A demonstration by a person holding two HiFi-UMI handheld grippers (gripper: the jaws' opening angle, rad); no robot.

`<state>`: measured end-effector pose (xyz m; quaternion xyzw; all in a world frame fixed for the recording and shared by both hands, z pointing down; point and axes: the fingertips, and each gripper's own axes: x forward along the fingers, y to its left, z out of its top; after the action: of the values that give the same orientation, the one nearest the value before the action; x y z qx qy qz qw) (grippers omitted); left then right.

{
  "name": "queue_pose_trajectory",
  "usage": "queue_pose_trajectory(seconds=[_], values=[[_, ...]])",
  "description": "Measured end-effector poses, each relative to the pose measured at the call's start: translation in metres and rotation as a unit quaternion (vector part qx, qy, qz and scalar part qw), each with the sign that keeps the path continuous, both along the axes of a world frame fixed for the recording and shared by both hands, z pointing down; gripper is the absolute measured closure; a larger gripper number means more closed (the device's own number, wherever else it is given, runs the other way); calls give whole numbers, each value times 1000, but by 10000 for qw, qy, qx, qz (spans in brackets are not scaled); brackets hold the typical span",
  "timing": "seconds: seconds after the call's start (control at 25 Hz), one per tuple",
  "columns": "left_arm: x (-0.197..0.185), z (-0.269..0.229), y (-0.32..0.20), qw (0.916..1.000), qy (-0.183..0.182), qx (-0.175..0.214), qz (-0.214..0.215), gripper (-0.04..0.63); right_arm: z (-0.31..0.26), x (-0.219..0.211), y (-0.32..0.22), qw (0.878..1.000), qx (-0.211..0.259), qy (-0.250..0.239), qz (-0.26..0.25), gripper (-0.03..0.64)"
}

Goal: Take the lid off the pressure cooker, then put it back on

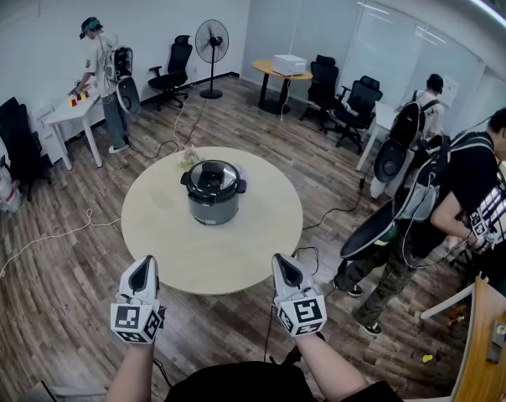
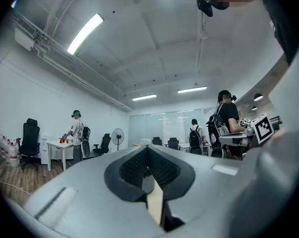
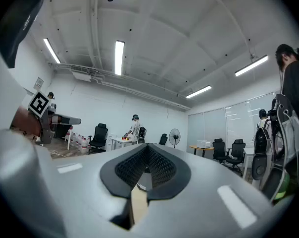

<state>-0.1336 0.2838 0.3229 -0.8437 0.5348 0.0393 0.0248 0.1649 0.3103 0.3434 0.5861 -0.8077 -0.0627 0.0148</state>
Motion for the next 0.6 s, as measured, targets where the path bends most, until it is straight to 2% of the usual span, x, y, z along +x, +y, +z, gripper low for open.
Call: queue_pose_trajectory(seconds=[0.24, 0.6], values=[[5, 2, 1, 10000, -21, -28, 50, 595, 1, -1, 2, 9999, -58, 112, -5, 611], [8, 3, 4, 10000, -11, -17, 92, 595, -1, 0, 6, 9999, -17, -45, -118, 611]])
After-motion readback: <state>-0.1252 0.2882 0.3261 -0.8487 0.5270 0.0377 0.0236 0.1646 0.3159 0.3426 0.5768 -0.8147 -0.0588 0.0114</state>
